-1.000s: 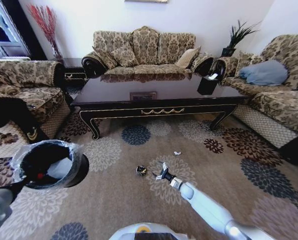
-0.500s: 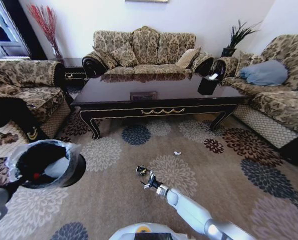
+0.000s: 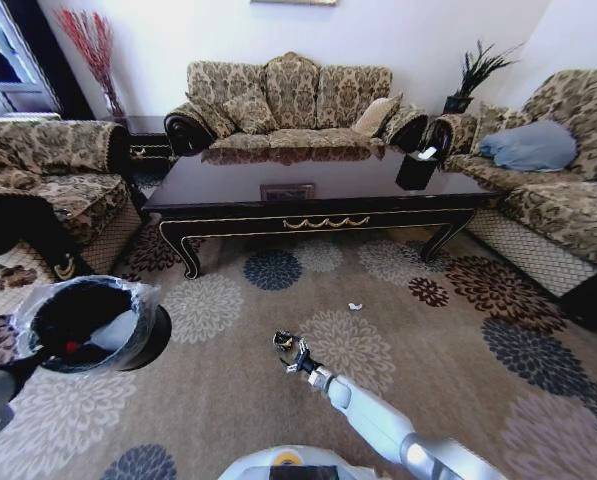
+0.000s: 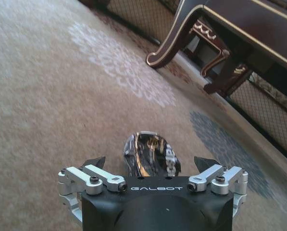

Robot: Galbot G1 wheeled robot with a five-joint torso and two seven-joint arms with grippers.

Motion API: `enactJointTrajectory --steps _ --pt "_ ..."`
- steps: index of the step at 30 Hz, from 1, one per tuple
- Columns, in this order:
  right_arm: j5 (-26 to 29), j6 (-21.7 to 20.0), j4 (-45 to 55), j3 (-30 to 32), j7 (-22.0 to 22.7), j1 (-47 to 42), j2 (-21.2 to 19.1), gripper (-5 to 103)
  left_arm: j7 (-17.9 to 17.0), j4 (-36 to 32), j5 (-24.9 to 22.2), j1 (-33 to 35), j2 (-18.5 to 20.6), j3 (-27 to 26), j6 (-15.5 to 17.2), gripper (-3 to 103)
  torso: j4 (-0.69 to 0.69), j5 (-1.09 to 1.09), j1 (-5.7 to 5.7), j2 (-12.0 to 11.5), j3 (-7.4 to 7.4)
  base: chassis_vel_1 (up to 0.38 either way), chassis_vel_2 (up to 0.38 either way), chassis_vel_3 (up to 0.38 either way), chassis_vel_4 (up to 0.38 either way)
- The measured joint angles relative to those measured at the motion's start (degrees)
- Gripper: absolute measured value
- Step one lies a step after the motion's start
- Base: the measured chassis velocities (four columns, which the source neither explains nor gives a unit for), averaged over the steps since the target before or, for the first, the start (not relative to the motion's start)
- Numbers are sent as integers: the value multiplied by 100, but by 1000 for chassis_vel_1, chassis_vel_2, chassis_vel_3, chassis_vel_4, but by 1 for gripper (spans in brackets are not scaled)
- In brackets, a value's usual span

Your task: Move to the front of the table and pick up the trash from the floor, then place it into the trash bin.

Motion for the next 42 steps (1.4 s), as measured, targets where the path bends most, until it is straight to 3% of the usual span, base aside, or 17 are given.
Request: enactJointTrajectory --steps 5,6,7,9,11,12,14,29,33,42 --pt "22 -50 -71 -12 50 19 64 99 0 4 3 2 -9 13 0 0 0 0 0 0 0 0 0 0 0" --pt "79 -79 -71 -44 65 27 85 89 0 4 4 2 -8 13 0 0 0 0 0 0 0 0 0 0 0" --pt "96 -93 -73 -55 73 33 96 89 0 5 4 2 -8 13 0 0 0 0 0 0 0 0 0 0 0" --pt "114 -113 -107 -72 84 58 134 78 0 5 4 5 -7 13 0 0 0 0 0 0 0 0 0 0 0" --pt "116 -115 -131 -74 87 71 151 78 0 5 5 8 -8 13 0 0 0 0 0 0 0 0 0 0 0" --pt "112 -117 -208 -77 97 98 196 68 0 5 6 11 -8 13 0 0 0 0 0 0 0 0 0 0 0" --pt "100 -117 -272 -77 105 116 224 66 0 5 7 16 -8 13 0 0 0 0 0 0 0 0 0 0 0" --pt "50 -110 -471 -100 107 123 296 68 0 5 7 23 -5 22 -4 0 0 0 0 0 0 0 0 0 0" --pt "50 -112 -531 -99 126 148 340 57 0 4 13 24 -8 29 -10 0 0 0 0 0 0 0 0 0 0" --pt "2 -128 -822 -105 196 247 445 51 0 -11 21 32 -12 45 -13 0 0 1 0 0 0 0 0 0 0"
